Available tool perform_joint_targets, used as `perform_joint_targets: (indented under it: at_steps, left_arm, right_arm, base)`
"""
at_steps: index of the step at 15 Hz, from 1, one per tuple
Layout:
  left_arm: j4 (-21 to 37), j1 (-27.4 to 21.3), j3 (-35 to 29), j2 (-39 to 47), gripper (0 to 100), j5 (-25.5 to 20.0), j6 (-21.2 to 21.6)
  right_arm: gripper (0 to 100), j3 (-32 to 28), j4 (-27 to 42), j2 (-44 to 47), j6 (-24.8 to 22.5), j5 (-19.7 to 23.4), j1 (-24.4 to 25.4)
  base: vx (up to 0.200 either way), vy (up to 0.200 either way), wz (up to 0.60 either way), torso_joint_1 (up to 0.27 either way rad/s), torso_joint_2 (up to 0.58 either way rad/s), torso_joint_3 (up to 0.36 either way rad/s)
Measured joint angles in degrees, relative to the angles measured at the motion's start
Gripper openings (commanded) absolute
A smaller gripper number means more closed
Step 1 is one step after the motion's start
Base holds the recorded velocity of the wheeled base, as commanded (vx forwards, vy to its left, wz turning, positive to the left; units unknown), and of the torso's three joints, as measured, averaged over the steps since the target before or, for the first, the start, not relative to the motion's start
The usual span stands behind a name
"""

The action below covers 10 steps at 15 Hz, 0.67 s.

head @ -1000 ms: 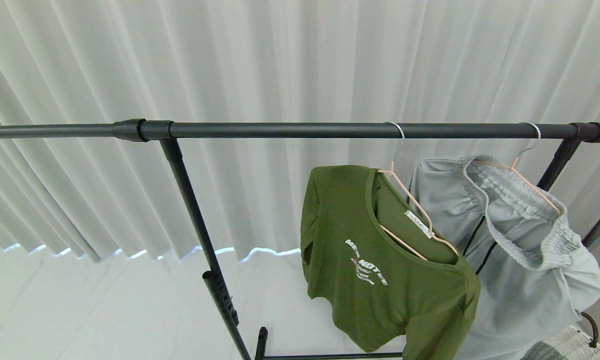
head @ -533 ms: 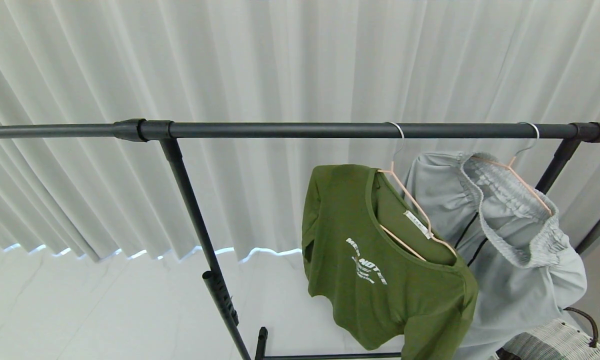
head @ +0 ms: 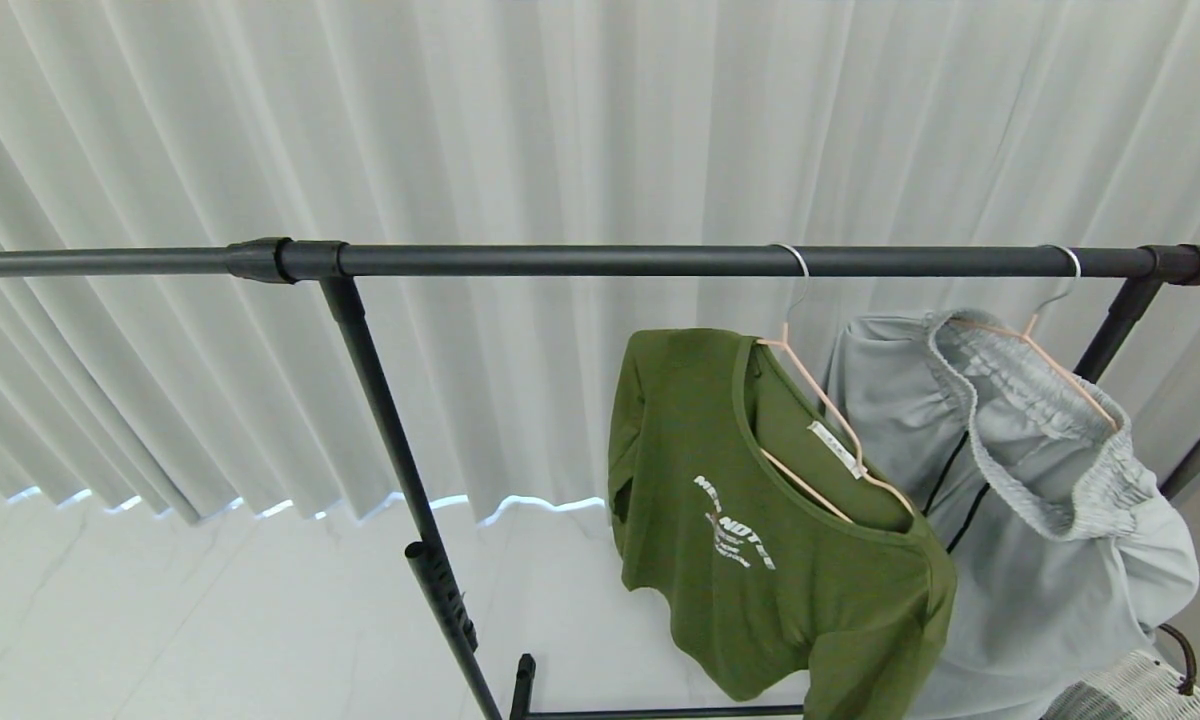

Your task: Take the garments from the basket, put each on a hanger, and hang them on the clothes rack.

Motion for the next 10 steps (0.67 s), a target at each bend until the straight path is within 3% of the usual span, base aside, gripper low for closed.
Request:
perform_joint_targets:
  at_steps: [4, 10]
  left_arm:
    - [0.0, -5.7, 0.0, -1.0, 100, 0.0, 0.0]
    - [-0.1, -5.7, 0.0, -5.0, 100, 0.0, -0.4]
  right_arm:
    - [100, 0.0, 0.0, 0.0, 0.0, 0.0, 0.0]
    - [100, 0.0, 0.0, 0.0, 0.0, 0.0, 0.0]
  base:
    - [0.0, 0.0, 0.0, 0.0, 0.0, 0.0]
    - [0.0, 0.0, 0.0, 0.0, 0.0, 0.0]
